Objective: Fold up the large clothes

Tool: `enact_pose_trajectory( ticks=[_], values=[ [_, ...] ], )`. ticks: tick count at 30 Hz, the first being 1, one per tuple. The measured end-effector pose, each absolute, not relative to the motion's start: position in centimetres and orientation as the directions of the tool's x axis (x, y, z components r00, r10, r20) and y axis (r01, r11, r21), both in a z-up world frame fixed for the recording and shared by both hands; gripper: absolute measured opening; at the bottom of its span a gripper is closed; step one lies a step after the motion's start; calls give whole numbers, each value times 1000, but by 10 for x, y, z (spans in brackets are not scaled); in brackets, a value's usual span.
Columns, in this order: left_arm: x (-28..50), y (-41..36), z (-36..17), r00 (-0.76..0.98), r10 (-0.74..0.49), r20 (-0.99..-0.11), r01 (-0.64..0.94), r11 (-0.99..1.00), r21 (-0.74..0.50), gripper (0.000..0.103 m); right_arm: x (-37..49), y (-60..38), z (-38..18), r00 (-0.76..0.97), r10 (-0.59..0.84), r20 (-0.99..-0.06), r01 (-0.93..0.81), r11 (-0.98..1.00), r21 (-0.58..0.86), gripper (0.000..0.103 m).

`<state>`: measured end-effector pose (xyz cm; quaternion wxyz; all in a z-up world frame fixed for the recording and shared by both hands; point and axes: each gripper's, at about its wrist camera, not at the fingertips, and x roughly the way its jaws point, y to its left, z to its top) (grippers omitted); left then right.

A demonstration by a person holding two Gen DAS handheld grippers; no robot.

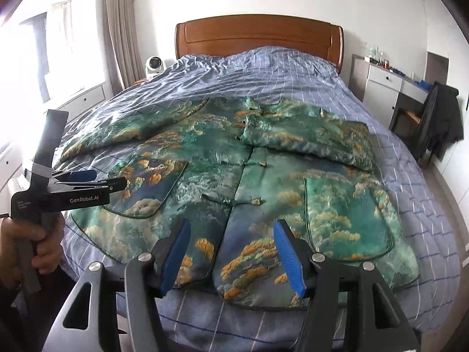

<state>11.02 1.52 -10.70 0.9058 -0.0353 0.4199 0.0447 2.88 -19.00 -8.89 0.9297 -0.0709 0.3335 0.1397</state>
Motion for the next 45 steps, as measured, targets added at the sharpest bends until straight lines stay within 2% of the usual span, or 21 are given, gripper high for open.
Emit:
enact_pose_trajectory(
  ticks=[21, 24, 28, 31, 37, 40, 41, 43, 45],
  values=[
    [109, 56, -113, 621, 69, -781, -198, 977, -72, 82, 17, -177, -92, 741, 226, -633, -336, 940, -58, 60],
    [114, 85, -113, 621, 33, -783, -243, 958, -152, 84, 16, -177, -92, 744, 224, -630, -333, 941, -60, 60],
    [128, 156, -113, 661, -38, -749, -366, 855, -366, 86, 14, -180, -93, 742, 222, -632, -330, 942, -57, 60],
    [142, 217, -120, 678, -22, -734, -490, 732, -474, 89, 13, -181, -95, 737, 222, -639, -331, 942, -55, 60],
    [165, 318, -164, 639, 1, -769, -692, 437, -575, 89, 14, -178, -98, 726, 216, -653, -338, 939, -64, 60],
    [170, 339, -174, 645, 25, -763, -718, 360, -596, 87, 13, -173, -98, 725, 211, -656, -349, 933, -85, 60],
    [172, 344, -174, 643, 40, -765, -726, 353, -591, 83, 13, -172, -98, 724, 211, -657, -353, 931, -90, 60],
    [177, 348, -169, 636, 79, -767, -734, 366, -572, 63, 12, -167, -100, 717, 210, -665, -367, 925, -102, 60],
    [181, 344, -163, 615, 115, -780, -745, 407, -528, 23, 13, -164, -101, 710, 212, -672, -377, 920, -109, 60]
  ],
)
